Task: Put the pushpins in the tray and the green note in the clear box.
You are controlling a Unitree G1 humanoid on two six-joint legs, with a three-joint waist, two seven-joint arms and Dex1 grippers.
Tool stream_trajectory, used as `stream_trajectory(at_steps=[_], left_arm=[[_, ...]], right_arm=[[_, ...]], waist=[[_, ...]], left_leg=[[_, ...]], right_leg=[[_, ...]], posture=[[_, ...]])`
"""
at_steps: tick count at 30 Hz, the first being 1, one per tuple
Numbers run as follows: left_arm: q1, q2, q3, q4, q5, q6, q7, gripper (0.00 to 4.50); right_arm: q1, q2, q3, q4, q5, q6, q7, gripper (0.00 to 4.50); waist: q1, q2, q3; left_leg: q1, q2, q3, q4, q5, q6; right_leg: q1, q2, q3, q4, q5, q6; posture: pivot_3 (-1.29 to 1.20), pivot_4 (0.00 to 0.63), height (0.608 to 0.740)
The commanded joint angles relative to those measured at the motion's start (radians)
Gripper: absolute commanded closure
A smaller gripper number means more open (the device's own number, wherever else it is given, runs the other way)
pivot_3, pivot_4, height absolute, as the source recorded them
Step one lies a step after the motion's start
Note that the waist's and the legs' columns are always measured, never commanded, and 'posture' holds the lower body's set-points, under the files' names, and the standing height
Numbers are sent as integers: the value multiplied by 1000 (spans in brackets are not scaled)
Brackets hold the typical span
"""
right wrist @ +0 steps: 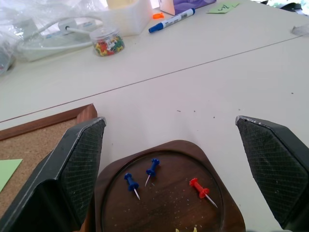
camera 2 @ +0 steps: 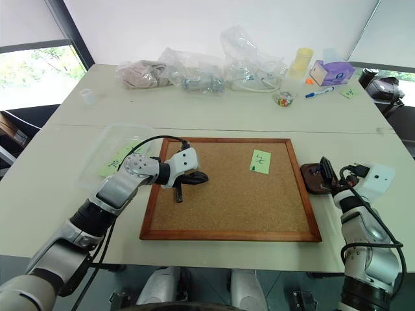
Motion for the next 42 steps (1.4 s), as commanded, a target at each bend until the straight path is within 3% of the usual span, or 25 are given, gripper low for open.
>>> stream_trajectory(at_steps=[1,7,12,26,28,30,36,42], left_arm=[[16,6,-25,40,46,21,17,4500],[15,5,-23,40,46,23,18,4500],[17,4,-23,35,48,26,19,4500],[28,12,-18,17,50,34,21,4500],[30,13,-19,14,50,35,21,4500],[31,14,-20,12,50,36,20,4500],[31,15,-20,14,52,35,19,4500],[30,15,-20,18,52,32,18,4500]], right_arm=[[21,-41,94,-109,-58,-24,64,61],[-17,-28,291,-202,-85,14,118,61],[-74,8,413,-146,-140,12,129,61],[-110,45,494,-7,-208,-35,188,61],[-109,48,495,-4,-213,-37,189,571],[-105,51,495,-5,-215,-38,191,1366],[-93,56,495,-12,-221,-38,194,4363],[-96,61,487,-22,-228,-48,190,4442]], waist=[[-1,0,0],[0,0,0],[1,0,0],[0,0,0],[-1,0,0],[-1,0,0],[-1,0,0],[-2,0,0]], left_leg=[[0,0,0,0,0,0],[0,0,-1,0,0,0],[-1,0,-1,0,0,0],[-1,0,-1,0,0,0],[-1,-1,-1,0,0,0],[-1,0,-1,0,0,0],[-1,0,-1,0,0,0],[0,0,-1,0,0,0]], right_leg=[[0,0,0,0,0,0],[0,0,0,0,0,0],[0,0,0,-1,0,0],[0,0,-1,-1,0,0],[0,0,-1,-1,0,0],[0,0,-1,-1,0,0],[0,0,-1,-1,0,0],[0,1,-1,-1,0,0]], posture=[[0,150,737],[0,150,737],[0,150,737],[0,150,737],[0,150,737],[0,150,737],[0,150,737],[0,150,737]])
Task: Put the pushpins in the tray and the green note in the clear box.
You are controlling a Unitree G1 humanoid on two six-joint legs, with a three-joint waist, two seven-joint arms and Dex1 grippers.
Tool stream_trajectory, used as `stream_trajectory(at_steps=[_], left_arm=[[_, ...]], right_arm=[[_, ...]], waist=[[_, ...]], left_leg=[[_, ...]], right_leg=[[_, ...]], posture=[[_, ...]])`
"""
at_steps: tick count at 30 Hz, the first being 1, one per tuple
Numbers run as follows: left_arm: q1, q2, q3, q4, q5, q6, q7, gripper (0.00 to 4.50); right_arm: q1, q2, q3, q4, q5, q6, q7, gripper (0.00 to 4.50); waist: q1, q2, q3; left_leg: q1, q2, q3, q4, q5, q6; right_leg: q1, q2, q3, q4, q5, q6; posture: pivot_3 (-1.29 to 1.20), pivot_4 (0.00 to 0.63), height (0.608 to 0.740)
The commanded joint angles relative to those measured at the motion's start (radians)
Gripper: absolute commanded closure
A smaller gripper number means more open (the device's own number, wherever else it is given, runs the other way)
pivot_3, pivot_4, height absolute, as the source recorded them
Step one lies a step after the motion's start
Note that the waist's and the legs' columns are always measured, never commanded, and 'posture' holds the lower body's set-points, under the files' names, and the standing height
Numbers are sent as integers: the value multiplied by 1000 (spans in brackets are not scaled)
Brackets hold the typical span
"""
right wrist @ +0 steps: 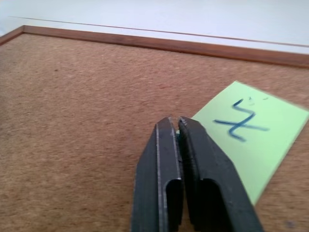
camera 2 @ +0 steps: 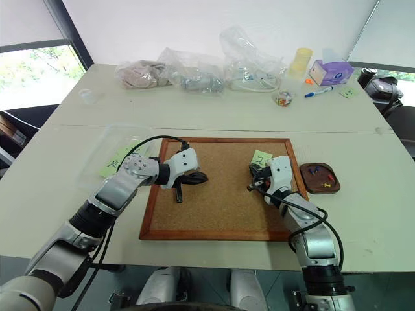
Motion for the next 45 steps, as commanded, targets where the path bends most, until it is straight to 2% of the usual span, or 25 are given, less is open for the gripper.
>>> stream_trajectory(at_steps=[1,16,18,20,23,30,31,36,45], left_arm=[[20,13,-22,38,40,22,12,4500],[13,3,-18,50,32,17,8,4500],[1,-14,6,54,7,24,9,4500],[-29,-62,83,51,-82,87,6,4500],[-119,-134,234,62,-251,250,-6,3486],[-312,-247,417,239,-435,433,32,210],[-333,-260,429,268,-443,442,44,49],[-476,-368,532,500,-516,539,119,49],[-636,-481,618,902,-505,400,129,49]], right_arm=[[-3,6,-3,-32,-4,-18,2,4442],[-15,-25,-68,-181,6,-4,-13,4442],[-13,-24,-63,-189,4,-1,-11,4442],[-12,-28,-59,-202,0,2,-7,4442],[-11,-41,-58,-238,0,14,2,4500],[-19,-88,-70,-296,6,43,20,4500],[-21,-93,-70,-300,6,45,22,4500],[-32,-109,-61,-342,5,63,25,4500],[-45,-111,-30,-440,-1,113,20,4500]], waist=[[0,0,0],[0,0,0],[2,0,0],[4,0,0],[6,-3,2],[0,-6,6],[-1,-6,6],[1,-10,9],[0,-11,10]], left_leg=[[0,0,0,0,0,0],[0,0,0,0,0,0],[0,0,0,0,0,0],[0,0,0,0,0,0],[-4,0,-1,1,0,0],[-6,-2,-1,-1,0,1],[-6,-2,-2,-1,0,1],[-6,-2,-2,-1,0,1],[-7,-3,-2,-1,0,1]], right_leg=[[0,0,0,0,0,0],[0,0,0,0,0,0],[0,0,0,0,0,0],[0,-1,0,0,0,0],[-3,-1,-1,0,0,0],[-7,1,-1,0,1,6],[-7,1,-1,0,1,7],[-7,1,-1,1,1,7],[-7,1,-1,0,1,7]], posture=[[0,150,737],[0,150,737],[0,150,737],[0,150,737],[0,150,737],[0,150,737],[0,150,737],[0,150,737],[0,150,737]])
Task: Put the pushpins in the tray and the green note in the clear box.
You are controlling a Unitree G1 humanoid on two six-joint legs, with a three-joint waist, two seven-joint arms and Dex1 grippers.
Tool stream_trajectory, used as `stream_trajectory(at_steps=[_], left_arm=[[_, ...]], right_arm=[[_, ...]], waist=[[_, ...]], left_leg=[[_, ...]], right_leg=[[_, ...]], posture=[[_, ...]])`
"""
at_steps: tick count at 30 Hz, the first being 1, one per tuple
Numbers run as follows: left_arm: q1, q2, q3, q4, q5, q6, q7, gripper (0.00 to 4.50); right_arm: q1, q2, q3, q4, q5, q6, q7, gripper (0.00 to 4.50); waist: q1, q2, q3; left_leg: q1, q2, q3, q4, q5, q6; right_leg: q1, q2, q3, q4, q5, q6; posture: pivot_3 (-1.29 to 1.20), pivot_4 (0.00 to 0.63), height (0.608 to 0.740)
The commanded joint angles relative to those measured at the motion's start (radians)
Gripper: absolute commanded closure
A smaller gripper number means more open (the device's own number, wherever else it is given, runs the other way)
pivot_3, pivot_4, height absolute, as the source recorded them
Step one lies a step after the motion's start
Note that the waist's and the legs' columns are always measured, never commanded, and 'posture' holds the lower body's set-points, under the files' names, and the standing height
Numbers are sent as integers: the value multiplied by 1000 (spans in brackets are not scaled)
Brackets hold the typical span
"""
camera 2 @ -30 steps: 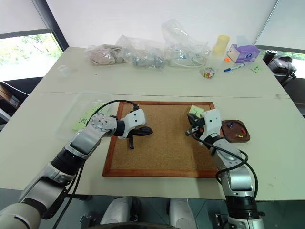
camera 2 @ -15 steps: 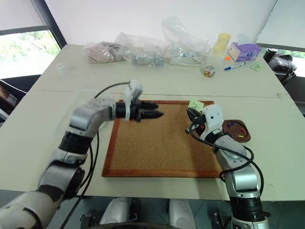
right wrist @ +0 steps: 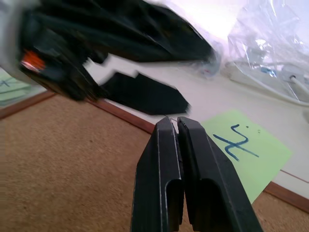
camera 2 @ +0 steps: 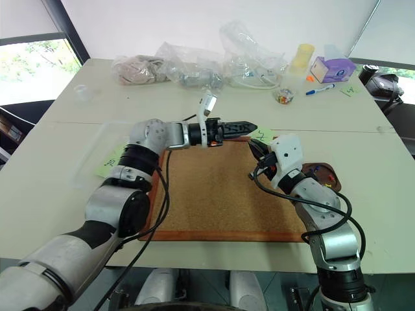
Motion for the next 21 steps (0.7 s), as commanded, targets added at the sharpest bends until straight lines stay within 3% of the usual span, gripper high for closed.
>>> stream_trajectory(at_steps=[1,6,10,16,21], left_arm=[[-67,-20,30,98,2,-84,-16,49],[-120,-57,68,233,8,-172,-11,49],[-144,-72,85,276,14,-197,-14,1337],[-152,-68,79,289,38,-204,-30,4315],[-143,-59,68,288,68,-227,-36,4458]], right_arm=[[-14,-11,3,-66,4,10,-4,4500],[-16,-15,9,-102,3,30,-8,4500],[-10,-21,11,-121,-2,39,-8,4500],[-9,-26,12,-126,-5,39,-10,4500],[-13,-28,13,-122,-7,30,-9,4500]], waist=[[-1,0,0],[0,0,0],[0,-1,0],[0,-1,1],[0,-1,1]], left_leg=[[0,0,0,0,0,0],[0,0,0,0,0,0],[0,0,0,0,0,0],[0,0,0,0,0,0],[0,0,0,0,0,0]], right_leg=[[0,0,0,0,0,0],[0,0,0,0,0,0],[0,0,0,0,0,0],[0,0,0,0,0,0],[0,0,0,0,0,0]], posture=[[0,150,737],[0,150,737],[0,150,737],[0,150,737],[0,150,737]])
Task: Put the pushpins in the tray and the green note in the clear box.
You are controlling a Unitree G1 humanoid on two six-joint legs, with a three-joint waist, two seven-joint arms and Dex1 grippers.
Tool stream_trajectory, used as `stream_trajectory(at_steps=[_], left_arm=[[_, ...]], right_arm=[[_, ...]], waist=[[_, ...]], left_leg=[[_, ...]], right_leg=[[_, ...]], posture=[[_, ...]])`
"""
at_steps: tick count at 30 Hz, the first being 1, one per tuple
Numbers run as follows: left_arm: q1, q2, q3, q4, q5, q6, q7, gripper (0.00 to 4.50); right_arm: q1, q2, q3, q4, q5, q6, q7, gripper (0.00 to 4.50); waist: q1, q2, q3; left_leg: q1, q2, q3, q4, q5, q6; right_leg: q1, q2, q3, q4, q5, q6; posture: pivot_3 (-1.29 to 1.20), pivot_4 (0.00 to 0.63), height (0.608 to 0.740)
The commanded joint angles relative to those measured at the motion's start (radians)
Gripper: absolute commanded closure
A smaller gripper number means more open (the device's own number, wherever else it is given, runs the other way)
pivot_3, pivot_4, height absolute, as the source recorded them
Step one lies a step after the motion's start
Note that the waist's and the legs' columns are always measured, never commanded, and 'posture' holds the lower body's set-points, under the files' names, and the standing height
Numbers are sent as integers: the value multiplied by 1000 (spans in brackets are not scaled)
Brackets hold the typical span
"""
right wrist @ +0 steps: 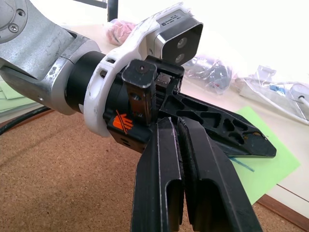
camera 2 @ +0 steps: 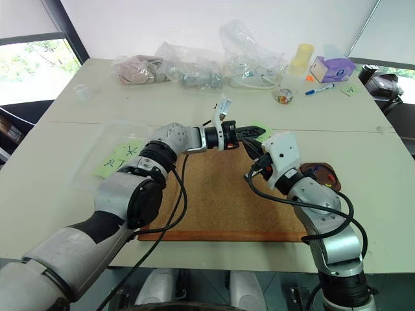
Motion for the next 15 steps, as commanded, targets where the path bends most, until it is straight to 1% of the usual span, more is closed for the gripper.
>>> stream_trajectory(at_steps=[1,7,13,15], left_arm=[[-21,9,2,-12,18,-32,-11,4458],[14,22,5,-5,50,-58,-4,4458],[27,24,35,-14,26,-29,5,4458],[31,27,38,-30,19,-14,-1,4458]], right_arm=[[-13,-8,-7,-37,-5,-21,-2,4500],[-23,13,-34,-71,13,-28,-29,4500],[-2,45,-66,-101,46,-12,-65,4500],[15,71,-108,-103,74,0,-95,4500]], waist=[[0,0,0],[-1,0,0],[2,0,0],[3,0,0]], left_leg=[[0,0,0,0,0,0],[0,0,0,0,0,0],[0,0,0,0,0,0],[0,0,0,0,0,0]], right_leg=[[0,0,0,0,0,0],[0,0,0,0,0,0],[0,0,0,0,0,0],[0,0,0,0,0,0]], posture=[[0,150,737],[0,150,737],[0,150,737],[0,150,737]])
